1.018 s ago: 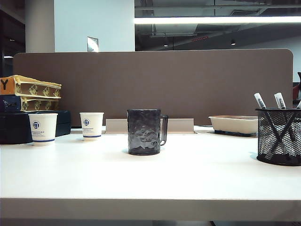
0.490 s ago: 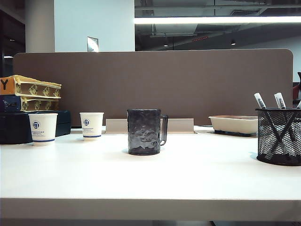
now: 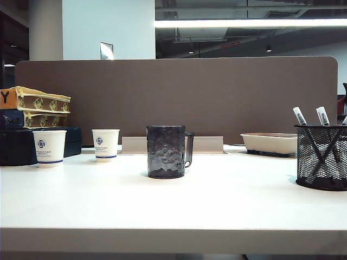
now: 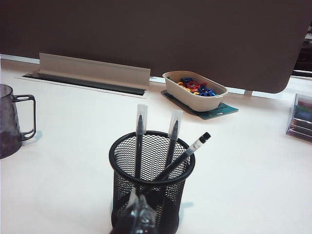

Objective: Pick up one pen and put it in the pen container.

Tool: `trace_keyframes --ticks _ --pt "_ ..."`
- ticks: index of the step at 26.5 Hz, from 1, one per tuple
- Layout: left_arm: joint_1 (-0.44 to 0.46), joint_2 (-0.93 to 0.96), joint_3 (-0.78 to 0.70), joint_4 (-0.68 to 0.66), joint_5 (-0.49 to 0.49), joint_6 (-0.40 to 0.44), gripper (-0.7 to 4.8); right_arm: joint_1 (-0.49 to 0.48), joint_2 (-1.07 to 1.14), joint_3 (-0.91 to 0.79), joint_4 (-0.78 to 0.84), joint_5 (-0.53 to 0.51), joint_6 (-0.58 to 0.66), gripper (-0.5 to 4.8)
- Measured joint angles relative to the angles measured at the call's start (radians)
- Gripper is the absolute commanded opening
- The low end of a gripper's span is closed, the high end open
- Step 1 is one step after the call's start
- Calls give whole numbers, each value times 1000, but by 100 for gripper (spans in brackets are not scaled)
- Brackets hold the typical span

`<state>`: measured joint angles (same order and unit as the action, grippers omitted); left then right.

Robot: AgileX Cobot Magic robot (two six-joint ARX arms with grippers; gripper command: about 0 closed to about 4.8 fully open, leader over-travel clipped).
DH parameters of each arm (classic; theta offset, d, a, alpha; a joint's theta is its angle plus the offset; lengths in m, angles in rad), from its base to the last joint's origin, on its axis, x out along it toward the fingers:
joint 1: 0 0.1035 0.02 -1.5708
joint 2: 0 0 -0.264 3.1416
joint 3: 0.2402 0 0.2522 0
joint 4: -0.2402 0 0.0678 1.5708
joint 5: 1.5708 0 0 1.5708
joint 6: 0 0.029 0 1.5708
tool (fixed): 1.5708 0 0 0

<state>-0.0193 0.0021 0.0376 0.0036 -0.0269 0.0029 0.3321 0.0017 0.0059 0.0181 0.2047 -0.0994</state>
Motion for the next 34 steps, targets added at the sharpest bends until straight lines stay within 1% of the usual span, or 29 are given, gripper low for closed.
trace_keyframes --ticks 19,24,30,34 --pt "0 0 0 0 0 0 -6 0 0 0 0 0 0 -1" --pt "0 0 0 0 0 0 -6 -13 0 0 0 0 0 -1" --pt "0 0 0 0 0 0 -6 -58 0 0 0 -6 0 -1" --pt "0 0 0 0 0 0 -6 -122 0 0 11 -53 0 -1"
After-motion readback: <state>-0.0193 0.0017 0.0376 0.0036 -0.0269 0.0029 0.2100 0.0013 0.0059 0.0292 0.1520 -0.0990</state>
